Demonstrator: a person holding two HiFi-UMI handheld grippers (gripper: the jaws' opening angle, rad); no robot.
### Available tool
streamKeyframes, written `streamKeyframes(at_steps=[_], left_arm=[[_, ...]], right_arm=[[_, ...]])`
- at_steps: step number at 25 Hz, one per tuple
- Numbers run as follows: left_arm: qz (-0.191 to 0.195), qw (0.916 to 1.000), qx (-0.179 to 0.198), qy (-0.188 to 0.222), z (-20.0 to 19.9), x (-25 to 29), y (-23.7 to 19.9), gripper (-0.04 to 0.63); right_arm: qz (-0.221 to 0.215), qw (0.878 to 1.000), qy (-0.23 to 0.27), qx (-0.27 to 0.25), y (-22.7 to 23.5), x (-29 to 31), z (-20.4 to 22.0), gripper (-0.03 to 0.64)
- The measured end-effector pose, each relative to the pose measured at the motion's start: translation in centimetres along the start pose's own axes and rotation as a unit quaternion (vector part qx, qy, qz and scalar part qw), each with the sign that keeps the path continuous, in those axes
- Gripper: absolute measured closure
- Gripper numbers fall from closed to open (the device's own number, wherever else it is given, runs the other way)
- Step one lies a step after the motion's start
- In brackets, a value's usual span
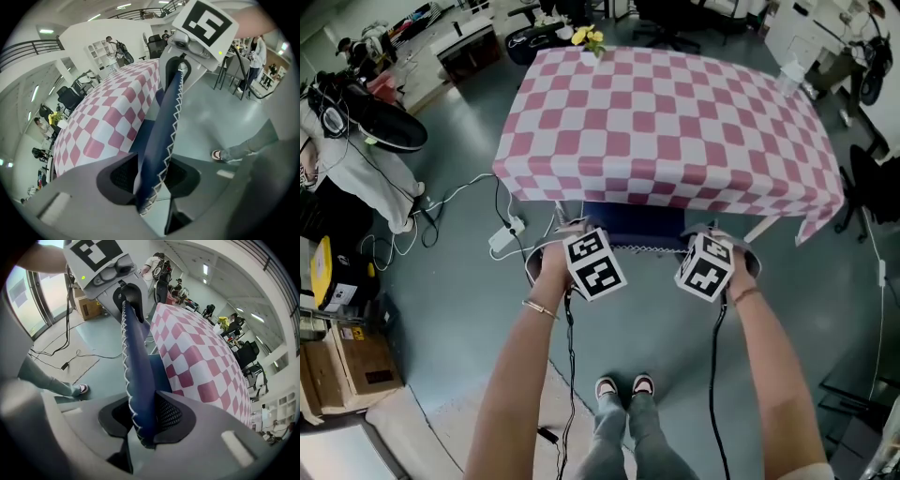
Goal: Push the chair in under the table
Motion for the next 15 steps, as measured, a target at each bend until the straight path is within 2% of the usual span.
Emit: streamKeyframes(at_steps=[7, 15], left_arm=[[-0.020, 0.9998, 0.004, 0.003, -0.1, 0.5, -2.8, 0.460], [-0.015, 0.9998, 0.008, 0.010, -0.2, 1.0, -3.4, 0.459]], right_arm=[[0.011, 1.000, 0.004, 0.002, 1.9, 0.8, -1.3, 0.525], [0.008, 1.000, 0.016, 0.009, 2.4, 1.0, -1.9, 0.524]])
Point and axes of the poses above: the fingertips, and each gripper's own axes: x forward along the fingers, y to its right, z out of its underside, the point moved 4 cm from there along -x, backward along the fingers, and after that the axes turned 3 degrees about z, right-handed, at the moved point
